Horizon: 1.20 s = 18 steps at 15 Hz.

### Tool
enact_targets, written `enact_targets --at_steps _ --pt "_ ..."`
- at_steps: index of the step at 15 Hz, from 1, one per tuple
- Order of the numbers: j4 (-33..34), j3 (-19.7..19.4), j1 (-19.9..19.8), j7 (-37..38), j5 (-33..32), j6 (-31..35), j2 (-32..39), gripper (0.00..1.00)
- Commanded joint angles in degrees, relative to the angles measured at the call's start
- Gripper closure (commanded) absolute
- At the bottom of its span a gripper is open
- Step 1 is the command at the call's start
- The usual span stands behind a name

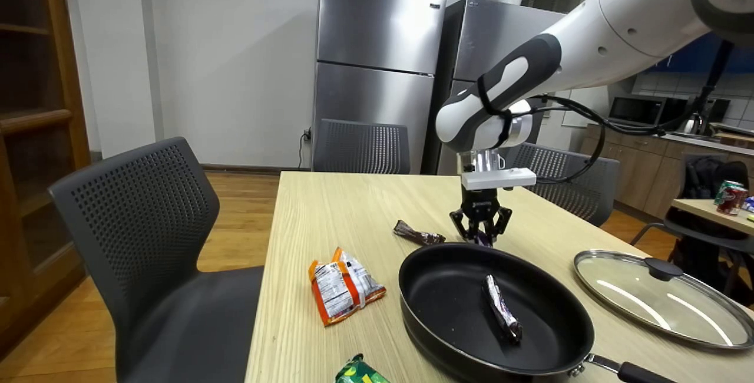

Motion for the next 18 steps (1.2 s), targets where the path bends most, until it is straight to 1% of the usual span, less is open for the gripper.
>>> enact_targets --at_steps 1,3,4,7,10,15,18 --pt "1.3 1.6 -1.4 -2.6 0.9 -1.8 0.1 0.98" --pt "2.2 1.7 -1.5 -3.6 0.6 -1.5 0.1 0.96" --pt "2.7 1.6 -1.5 -4.1 0.5 -1.6 0.1 0.97" --pt "0.5 1.0 -0.8 -5.4 0.0 -0.3 -2.1 0.96" --pt "-1.7 0.9 -0.2 -7.9 -0.4 -0.8 -4.6 0.96" --pt "-7.1 0.3 1.8 -8.8 -1.4 0.9 -9.4 0.96" --pt "-12.9 0.0 3.4 -7.9 -2.0 3.1 -13.1 0.96"
